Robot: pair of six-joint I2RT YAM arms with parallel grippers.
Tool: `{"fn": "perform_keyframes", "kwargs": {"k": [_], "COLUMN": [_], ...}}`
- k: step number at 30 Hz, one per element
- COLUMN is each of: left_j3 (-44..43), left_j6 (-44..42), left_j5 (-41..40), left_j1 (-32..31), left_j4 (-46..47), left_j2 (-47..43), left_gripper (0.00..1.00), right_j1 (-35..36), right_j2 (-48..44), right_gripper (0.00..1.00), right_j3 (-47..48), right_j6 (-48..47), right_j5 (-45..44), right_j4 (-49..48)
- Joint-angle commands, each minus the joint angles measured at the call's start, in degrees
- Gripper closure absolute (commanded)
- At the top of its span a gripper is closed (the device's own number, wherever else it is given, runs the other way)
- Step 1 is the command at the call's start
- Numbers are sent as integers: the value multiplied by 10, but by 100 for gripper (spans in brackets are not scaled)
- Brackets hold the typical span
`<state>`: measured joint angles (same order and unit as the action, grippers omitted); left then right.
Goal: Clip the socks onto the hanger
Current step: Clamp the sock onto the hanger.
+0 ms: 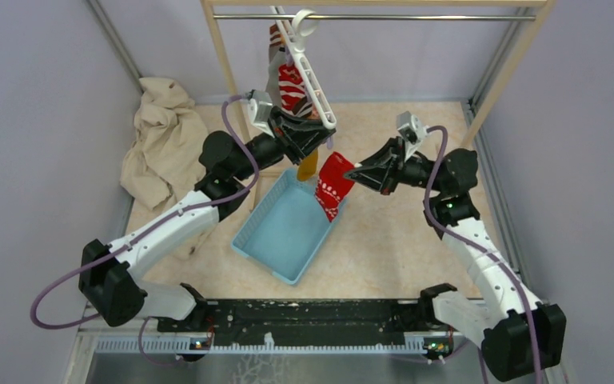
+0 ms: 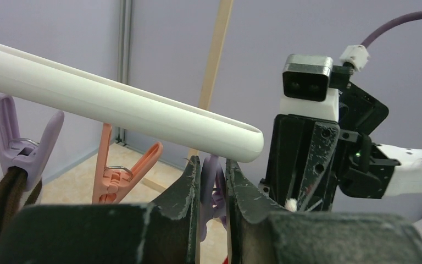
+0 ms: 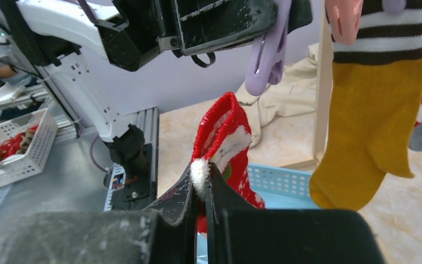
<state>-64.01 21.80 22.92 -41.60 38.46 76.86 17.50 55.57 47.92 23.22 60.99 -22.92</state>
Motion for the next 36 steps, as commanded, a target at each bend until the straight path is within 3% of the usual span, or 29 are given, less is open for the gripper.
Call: {"fn": "perform_keyframes", "kwargs": {"k": [1, 4, 9, 36], "left_j3": [-20, -25, -32, -32], "left_j6": [11, 11, 14, 24], "left_j5": [33, 36, 42, 71], "left_j1": [2, 2, 2, 2], "left_j4": [-8, -10, -14, -11], "left_j2": [-12, -12, -6, -15], "left_gripper": [100, 100, 100, 100], "right_j1": [-39, -39, -39, 7], "right_j2": [34, 74, 159, 302], "right_gripper": [100, 100, 100, 100], "right_j3": [-13, -8, -2, 144], "right_j6": [238, 322, 557, 567], "right_j5": [117, 139, 147, 174], "right_j4": [-341, -447, -750, -758]}}
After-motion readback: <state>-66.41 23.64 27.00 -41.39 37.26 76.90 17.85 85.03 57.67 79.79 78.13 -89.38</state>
